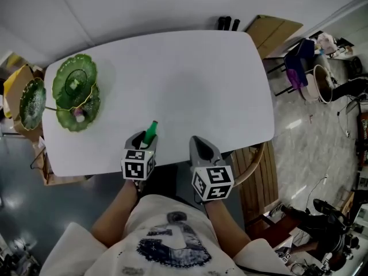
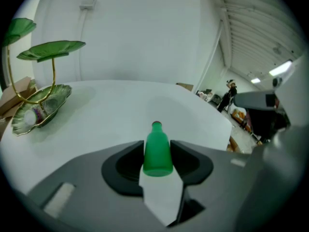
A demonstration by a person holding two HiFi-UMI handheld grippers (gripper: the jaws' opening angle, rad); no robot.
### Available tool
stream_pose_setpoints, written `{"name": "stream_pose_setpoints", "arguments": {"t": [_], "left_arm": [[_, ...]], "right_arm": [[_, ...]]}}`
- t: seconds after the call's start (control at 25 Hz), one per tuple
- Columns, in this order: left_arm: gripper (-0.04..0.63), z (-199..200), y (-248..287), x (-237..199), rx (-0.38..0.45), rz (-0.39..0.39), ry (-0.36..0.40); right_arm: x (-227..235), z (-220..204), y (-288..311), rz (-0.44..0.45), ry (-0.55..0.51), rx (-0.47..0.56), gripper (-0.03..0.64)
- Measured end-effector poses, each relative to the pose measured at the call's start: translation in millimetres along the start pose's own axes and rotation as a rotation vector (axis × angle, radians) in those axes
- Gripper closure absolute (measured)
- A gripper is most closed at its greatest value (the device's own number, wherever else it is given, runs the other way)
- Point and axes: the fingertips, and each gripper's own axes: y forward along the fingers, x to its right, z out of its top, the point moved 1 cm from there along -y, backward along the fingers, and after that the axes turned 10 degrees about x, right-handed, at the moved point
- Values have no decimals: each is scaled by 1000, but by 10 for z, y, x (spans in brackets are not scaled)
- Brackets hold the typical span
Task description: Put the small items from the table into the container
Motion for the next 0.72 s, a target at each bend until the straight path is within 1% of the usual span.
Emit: {"name": "stream_pose_setpoints", "arguments": {"t": [0.28,0.48,0.72], "left_arm": [[428,115,-362,12,78,3,1],[428,197,-746,8,149,7,17],[428,232,-1230,1,194,26,36]], "right_arm": [[-262,122,-270,25,-46,36,617],[-538,126,-402,53,-61,71,617],[-887,164,-599,102,-73,112,617]]}}
